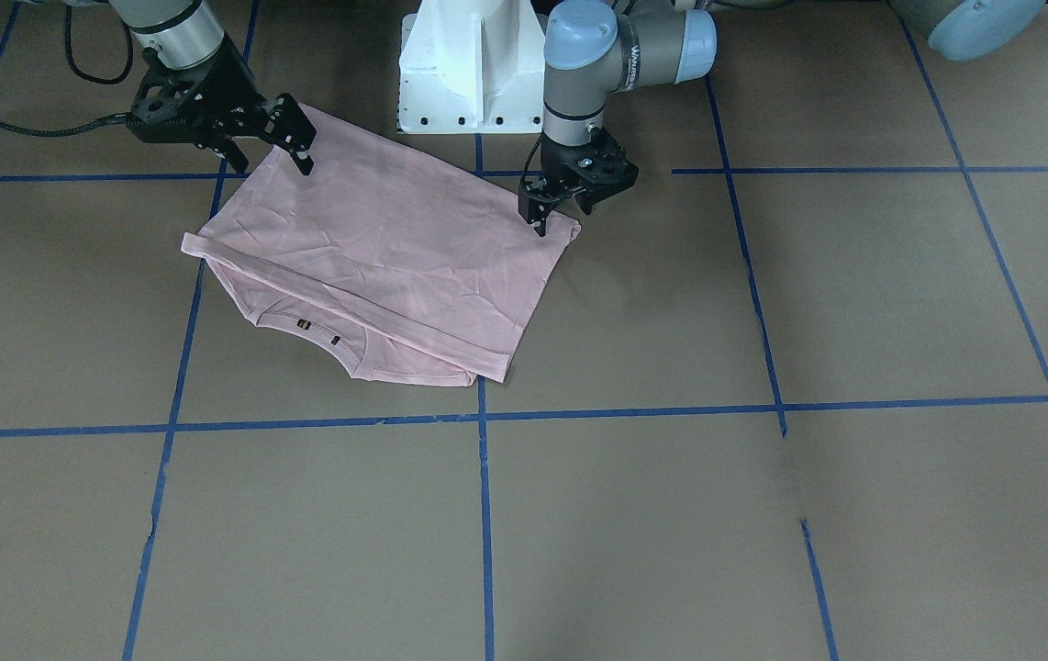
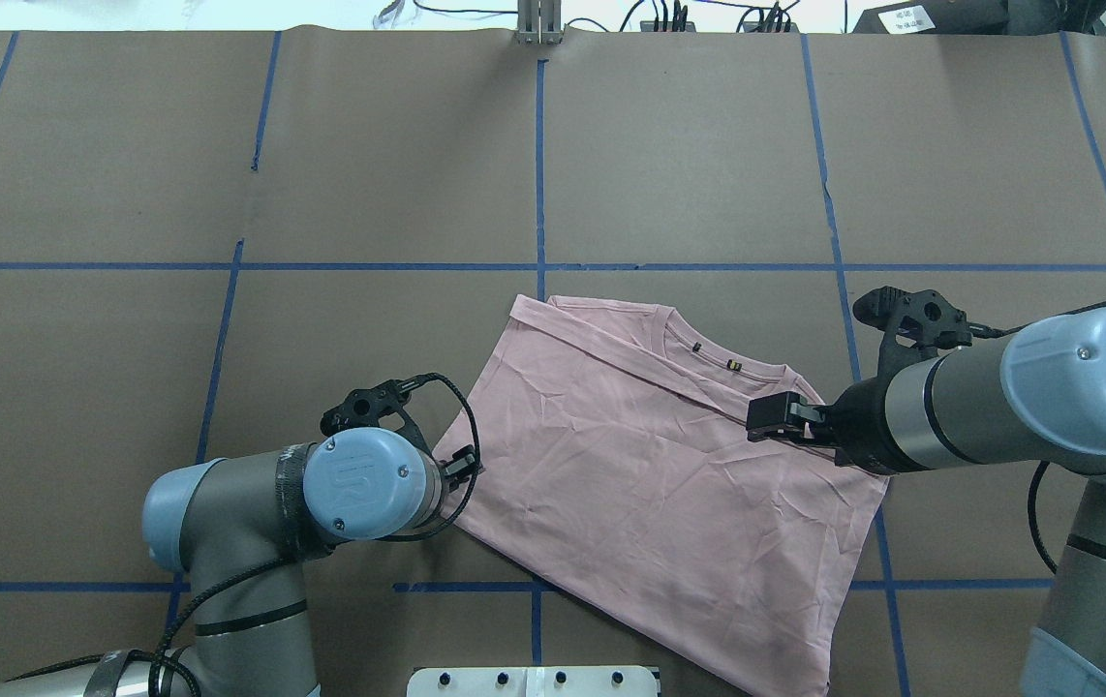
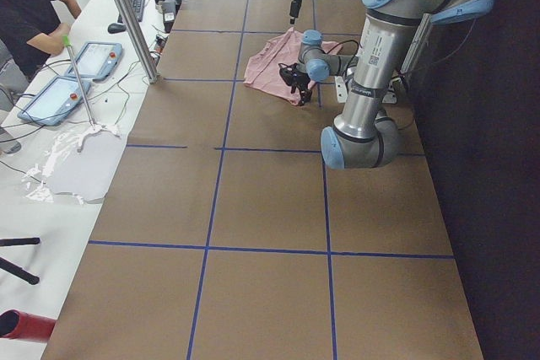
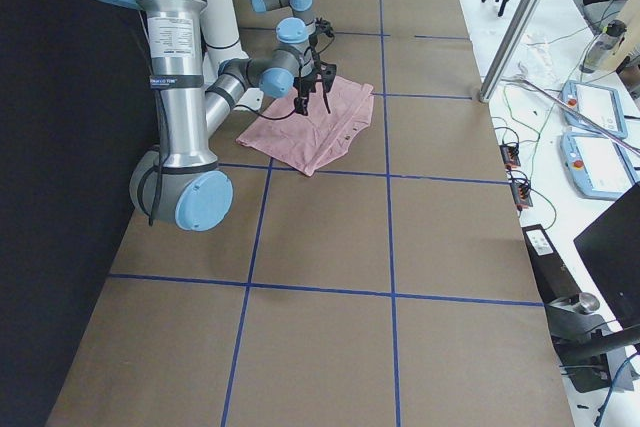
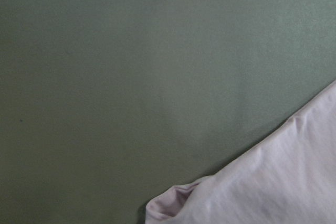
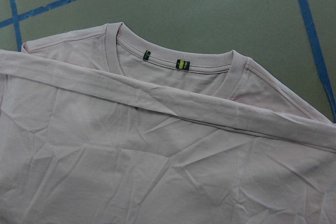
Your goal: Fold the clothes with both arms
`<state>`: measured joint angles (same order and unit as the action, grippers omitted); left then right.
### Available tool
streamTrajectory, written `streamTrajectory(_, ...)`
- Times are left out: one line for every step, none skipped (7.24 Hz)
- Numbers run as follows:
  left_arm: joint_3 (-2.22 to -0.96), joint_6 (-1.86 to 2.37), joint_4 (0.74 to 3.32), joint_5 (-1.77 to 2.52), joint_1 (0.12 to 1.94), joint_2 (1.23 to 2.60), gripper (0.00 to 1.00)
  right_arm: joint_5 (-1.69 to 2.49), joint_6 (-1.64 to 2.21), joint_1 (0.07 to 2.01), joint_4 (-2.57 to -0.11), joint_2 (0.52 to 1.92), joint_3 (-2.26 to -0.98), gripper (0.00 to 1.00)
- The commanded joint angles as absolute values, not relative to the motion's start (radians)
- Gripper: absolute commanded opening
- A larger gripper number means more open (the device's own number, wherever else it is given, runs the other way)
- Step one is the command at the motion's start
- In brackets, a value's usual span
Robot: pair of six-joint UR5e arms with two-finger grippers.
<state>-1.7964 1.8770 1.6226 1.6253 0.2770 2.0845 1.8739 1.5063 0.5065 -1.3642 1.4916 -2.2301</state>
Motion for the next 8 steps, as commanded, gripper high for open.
streamTrajectory(-1.796, 1.881, 1.621, 1.624, 0.276, 2.083, 0.36, 1.873, 1.508, 0.508, -1.364, 1.491, -2.230, 1.00)
streamTrajectory(-1.798, 1.881, 1.621, 1.624, 0.276, 2.085, 0.07, 1.875, 1.508, 0.508, -1.364, 1.491, -2.230, 1.00)
streamTrajectory(-1.798, 1.879, 1.621, 1.624, 0.276, 2.088, 0.00, 1.875, 1.508, 0.506, -1.364, 1.491, -2.230, 1.00)
streamTrajectory(-1.796, 1.879, 1.621, 1.626, 0.276, 2.088, 0.00, 1.875, 1.508, 0.508, -1.364, 1.491, -2.229, 1.00)
streamTrajectory(-1.799, 1.879, 1.621, 1.626, 0.276, 2.091, 0.00, 1.875, 1.508, 0.506, -1.364, 1.491, -2.229, 1.00)
streamTrajectory(-1.808, 1.878, 1.618, 1.628, 0.284, 2.092, 0.00, 1.873, 1.508, 0.508, -1.364, 1.491, -2.229, 1.00)
streamTrajectory(-1.827, 1.872, 1.612, 1.628, 0.310, 2.089, 0.00, 1.873, 1.508, 0.508, -1.364, 1.493, -2.227, 1.00)
streamTrajectory(-1.827, 1.862, 1.591, 1.628, 0.342, 2.092, 0.00, 1.873, 1.508, 0.508, -1.365, 1.493, -2.226, 1.00)
